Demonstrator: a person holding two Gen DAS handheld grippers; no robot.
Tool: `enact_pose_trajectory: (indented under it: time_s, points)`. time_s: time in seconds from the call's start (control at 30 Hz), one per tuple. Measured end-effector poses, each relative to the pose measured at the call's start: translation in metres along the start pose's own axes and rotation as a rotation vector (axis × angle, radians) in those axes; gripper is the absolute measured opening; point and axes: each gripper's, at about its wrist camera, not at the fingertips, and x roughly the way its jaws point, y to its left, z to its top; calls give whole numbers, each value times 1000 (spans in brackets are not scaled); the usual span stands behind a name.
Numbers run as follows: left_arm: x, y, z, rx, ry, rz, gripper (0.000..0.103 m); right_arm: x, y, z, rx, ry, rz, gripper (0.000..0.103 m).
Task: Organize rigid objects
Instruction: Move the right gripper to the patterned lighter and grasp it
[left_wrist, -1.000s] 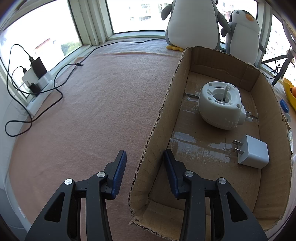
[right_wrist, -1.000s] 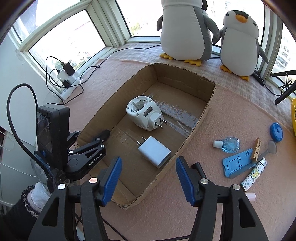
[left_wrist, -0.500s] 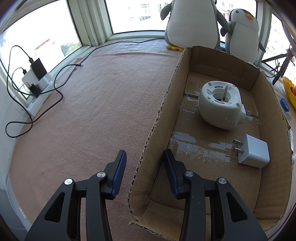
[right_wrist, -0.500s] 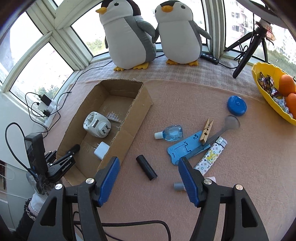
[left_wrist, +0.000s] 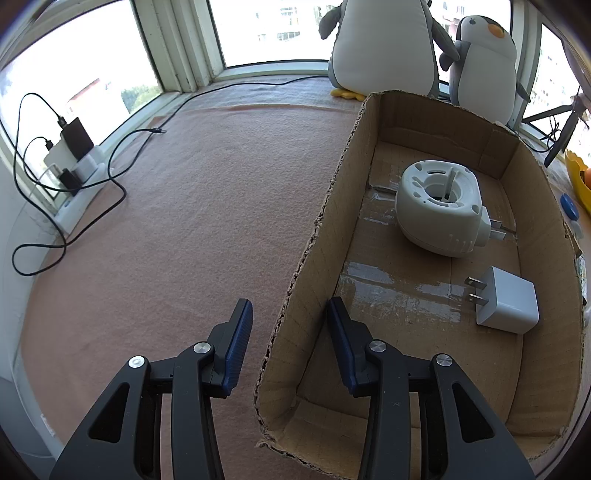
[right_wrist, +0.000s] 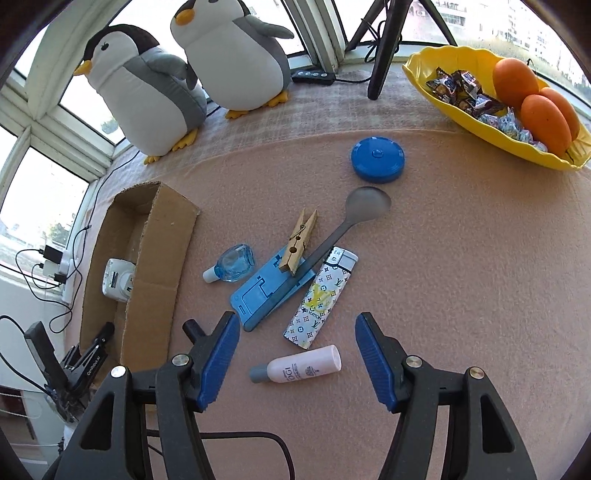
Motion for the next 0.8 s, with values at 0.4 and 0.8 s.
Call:
enact_pose_trajectory:
  time_s: [0.4,0.8]
  points:
    - [0,-1,0,-1,0,-1,40,33,-5,14,5,67,-91,45]
    - [0,-1,0,-1,1,-3,40,53,1,24,-78,72,-245,38]
